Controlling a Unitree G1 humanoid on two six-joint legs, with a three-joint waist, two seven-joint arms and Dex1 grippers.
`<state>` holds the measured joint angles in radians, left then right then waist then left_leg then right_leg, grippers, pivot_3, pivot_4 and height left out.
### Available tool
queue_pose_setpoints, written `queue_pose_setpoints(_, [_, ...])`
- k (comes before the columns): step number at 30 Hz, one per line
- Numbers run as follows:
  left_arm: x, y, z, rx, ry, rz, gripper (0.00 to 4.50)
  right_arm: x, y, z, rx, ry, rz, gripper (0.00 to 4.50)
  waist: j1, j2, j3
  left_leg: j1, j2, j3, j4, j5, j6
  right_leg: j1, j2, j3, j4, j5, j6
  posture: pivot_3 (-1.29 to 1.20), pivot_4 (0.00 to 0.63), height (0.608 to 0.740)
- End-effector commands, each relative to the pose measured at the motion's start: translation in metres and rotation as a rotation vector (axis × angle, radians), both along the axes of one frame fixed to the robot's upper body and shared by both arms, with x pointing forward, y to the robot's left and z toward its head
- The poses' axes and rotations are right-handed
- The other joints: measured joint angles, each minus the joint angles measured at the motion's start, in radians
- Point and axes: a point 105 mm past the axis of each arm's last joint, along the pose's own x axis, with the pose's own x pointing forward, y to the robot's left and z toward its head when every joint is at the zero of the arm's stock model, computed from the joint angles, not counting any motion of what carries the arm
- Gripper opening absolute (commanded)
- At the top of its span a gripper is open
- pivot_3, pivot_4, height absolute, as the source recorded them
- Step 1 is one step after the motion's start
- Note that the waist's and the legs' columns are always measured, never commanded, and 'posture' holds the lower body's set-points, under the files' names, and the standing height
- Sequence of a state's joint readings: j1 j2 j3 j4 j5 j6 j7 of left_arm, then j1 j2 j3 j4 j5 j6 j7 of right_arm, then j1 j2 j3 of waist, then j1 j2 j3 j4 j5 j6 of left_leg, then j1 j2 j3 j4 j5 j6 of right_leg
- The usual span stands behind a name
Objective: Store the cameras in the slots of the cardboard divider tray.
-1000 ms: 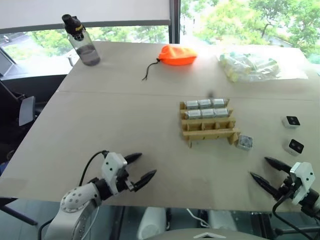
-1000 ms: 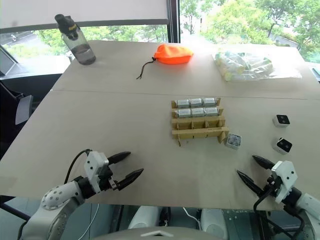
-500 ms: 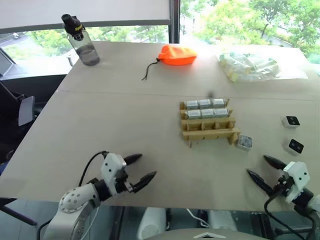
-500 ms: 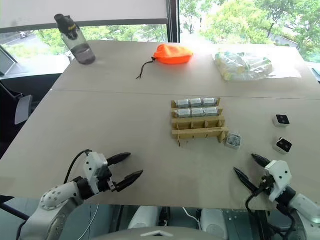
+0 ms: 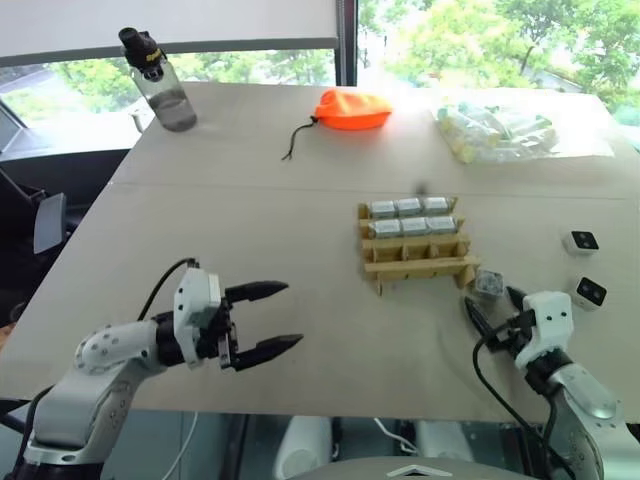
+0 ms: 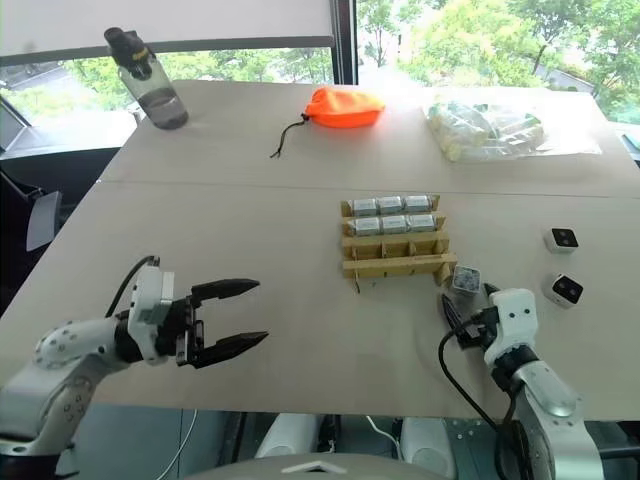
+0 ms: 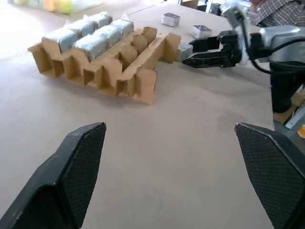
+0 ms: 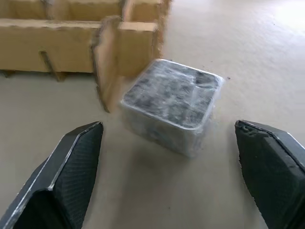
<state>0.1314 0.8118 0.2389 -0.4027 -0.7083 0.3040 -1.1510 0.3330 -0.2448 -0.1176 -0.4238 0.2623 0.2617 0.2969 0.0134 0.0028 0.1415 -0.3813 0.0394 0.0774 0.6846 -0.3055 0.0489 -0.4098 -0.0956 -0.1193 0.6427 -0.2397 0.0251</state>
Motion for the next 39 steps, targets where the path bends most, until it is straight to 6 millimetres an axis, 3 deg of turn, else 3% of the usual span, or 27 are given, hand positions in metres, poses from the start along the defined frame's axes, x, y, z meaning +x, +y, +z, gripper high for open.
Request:
queue_pose_setpoints(1, [-0.006,-0.003,0.014,0.0,-0.032,-0.057,4.5,0.003,0.001,0.009,-0.038,-0.032,-0.052,4.37,-0.003,0.0,0.0,0.0,0.0,0.0,0.0,0.0,0.0,0.0,0.0,0.0,0.0,0.0,0.0,0.0,0.15,0.726])
queue_pose_setpoints(10, [-0.006,-0.009,0.017,0.004,-0.037,-0.076,4.5,0.01,0.012,0.01,-0.029,-0.045,-0.116,4.37,-0.003,0.0,0.0,0.001,0.0,0.002,0.0,0.0,0.0,0.0,0.001,0.002,0.0,0.0,0.0,0.0,0.15,0.726])
queue_pose_setpoints(18, [-0.007,-0.011,0.016,0.009,-0.037,-0.078,4.5,0.013,0.008,0.012,-0.026,-0.057,-0.17,4.37,-0.004,0.0,0.0,0.001,0.0,0.002,0.0,0.0,-0.001,0.0,0.001,0.002,0.0,0.0,0.0,0.0,0.15,0.726])
queue_pose_setpoints(21, [-0.007,-0.01,0.015,0.018,-0.037,-0.084,4.5,0.015,0.005,0.014,-0.016,-0.074,-0.186,3.52,-0.004,0.0,0.0,0.001,0.0,0.002,0.0,0.0,-0.001,0.0,0.001,0.002,0.0,0.0,0.0,0.0,0.15,0.726])
queue_pose_setpoints(24, [-0.009,-0.011,0.015,0.015,-0.036,-0.102,4.5,0.013,0.005,0.014,-0.004,-0.074,-0.176,2.13,-0.004,0.0,0.0,0.001,0.0,0.002,0.0,0.0,-0.001,0.0,0.001,0.002,0.0,0.0,0.0,0.0,0.15,0.726])
queue_pose_setpoints(25, [-0.01,-0.011,0.015,0.012,-0.035,-0.111,4.5,0.012,0.004,0.013,-0.004,-0.071,-0.176,1.92,-0.004,0.0,0.0,0.001,0.0,0.002,0.0,0.0,-0.001,0.0,0.001,0.002,0.0,0.0,0.0,0.0,0.15,0.726])
queue_pose_setpoints(35, [-0.016,-0.016,0.016,-0.012,-0.015,-0.196,4.5,0.002,-0.021,0.012,-0.083,-0.071,-0.23,1.92,-0.002,0.0,0.0,0.001,0.0,0.003,0.0,0.0,-0.001,-0.001,0.001,0.003,0.0,0.0,0.001,0.0,0.15,0.726])
queue_pose_setpoints(39, [-0.011,-0.017,0.014,0.007,-0.021,-0.19,4.5,-0.002,-0.017,0.019,-0.109,-0.103,-0.138,1.92,-0.003,0.0,0.0,0.001,0.0,0.003,0.0,0.0,-0.001,-0.001,0.001,0.003,0.0,0.0,0.001,0.0,0.15,0.726])
